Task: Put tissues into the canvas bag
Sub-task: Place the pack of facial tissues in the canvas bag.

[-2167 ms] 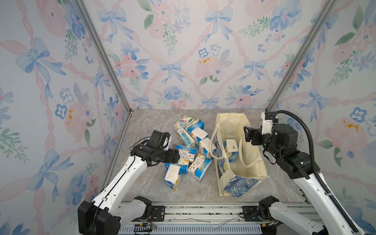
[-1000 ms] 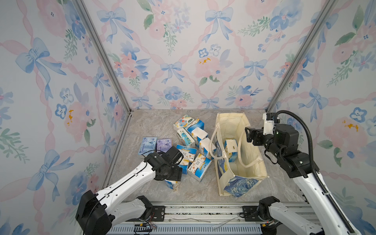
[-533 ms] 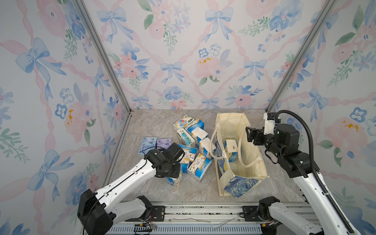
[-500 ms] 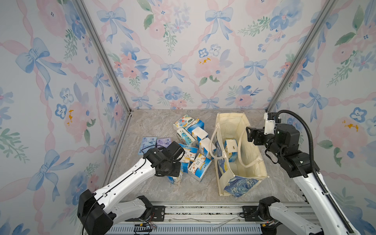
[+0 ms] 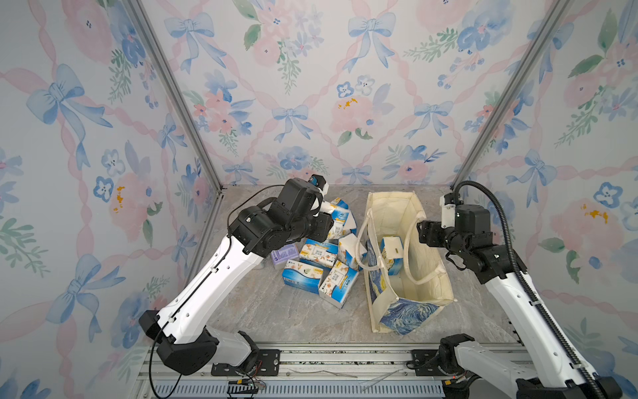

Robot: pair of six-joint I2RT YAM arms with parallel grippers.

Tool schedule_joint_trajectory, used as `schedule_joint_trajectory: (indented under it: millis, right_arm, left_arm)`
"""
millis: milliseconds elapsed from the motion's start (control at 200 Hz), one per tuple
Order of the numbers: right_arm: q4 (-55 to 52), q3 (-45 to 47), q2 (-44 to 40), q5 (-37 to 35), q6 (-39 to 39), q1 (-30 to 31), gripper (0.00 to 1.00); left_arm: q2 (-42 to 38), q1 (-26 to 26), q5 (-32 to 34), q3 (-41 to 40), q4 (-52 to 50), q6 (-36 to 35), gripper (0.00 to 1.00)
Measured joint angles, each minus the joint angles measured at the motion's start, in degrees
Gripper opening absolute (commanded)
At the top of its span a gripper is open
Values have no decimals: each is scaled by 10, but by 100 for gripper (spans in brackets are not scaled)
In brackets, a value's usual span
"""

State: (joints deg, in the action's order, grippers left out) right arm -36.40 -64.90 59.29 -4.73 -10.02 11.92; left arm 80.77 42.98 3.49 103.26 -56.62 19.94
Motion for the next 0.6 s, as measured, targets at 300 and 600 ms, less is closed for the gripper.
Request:
schedule_joint_trajectory:
  millis: [300, 600]
  right_arm:
    - [-3, -12, 1, 35, -3, 0, 76]
    - [-9, -12, 6, 35, -3, 0, 77]
  left_arm:
    - [182, 49, -77, 201, 62, -75, 47]
    - [341, 74, -130, 315, 76, -97, 47]
